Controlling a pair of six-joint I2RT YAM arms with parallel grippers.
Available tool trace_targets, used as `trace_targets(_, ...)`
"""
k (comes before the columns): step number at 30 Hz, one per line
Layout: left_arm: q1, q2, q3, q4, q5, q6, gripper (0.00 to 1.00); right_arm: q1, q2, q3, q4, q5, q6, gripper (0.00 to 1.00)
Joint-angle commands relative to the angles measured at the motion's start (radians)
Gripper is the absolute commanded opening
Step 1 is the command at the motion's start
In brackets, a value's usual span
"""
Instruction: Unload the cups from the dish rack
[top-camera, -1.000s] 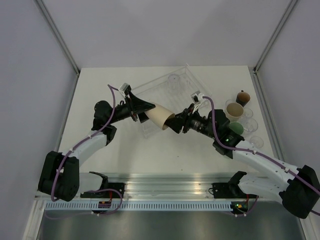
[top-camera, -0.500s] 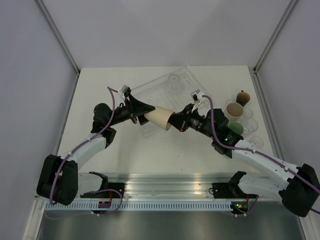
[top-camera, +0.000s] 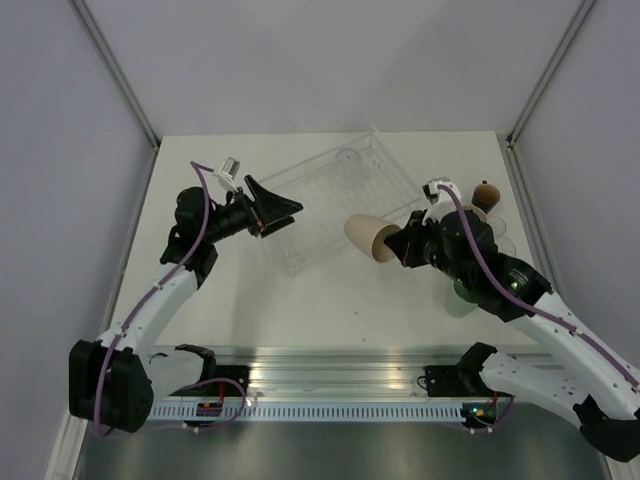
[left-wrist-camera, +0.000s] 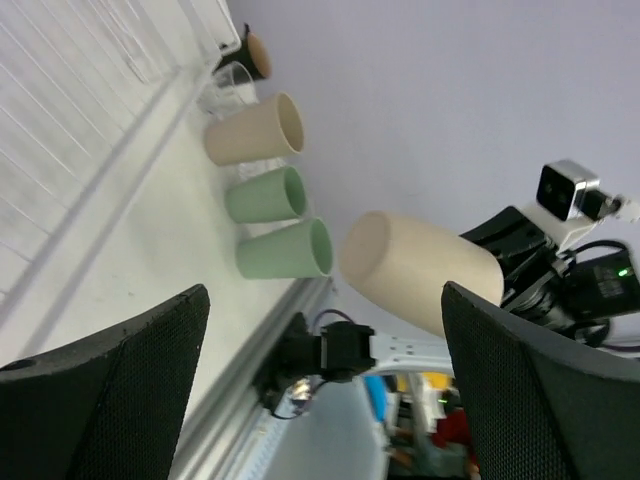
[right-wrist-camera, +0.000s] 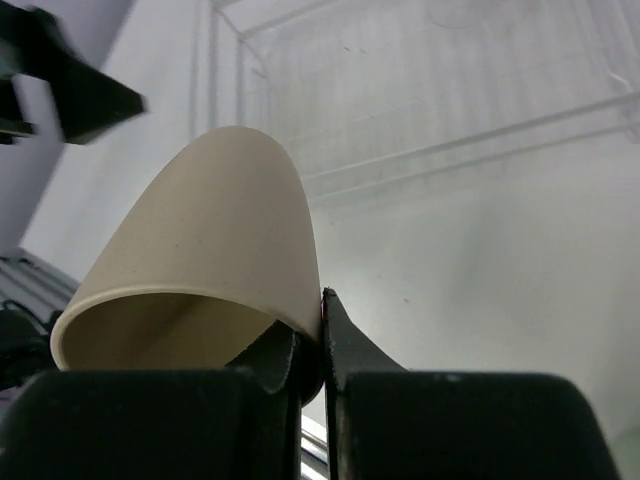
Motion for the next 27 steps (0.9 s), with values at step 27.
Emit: trace_targets(27, 0.003, -0.275, 0.109, -0.596, -0.094, 0.627, 1.0, -0.132, 0.378, 0.062, -0.758, 0.082, 0.018, 0.01)
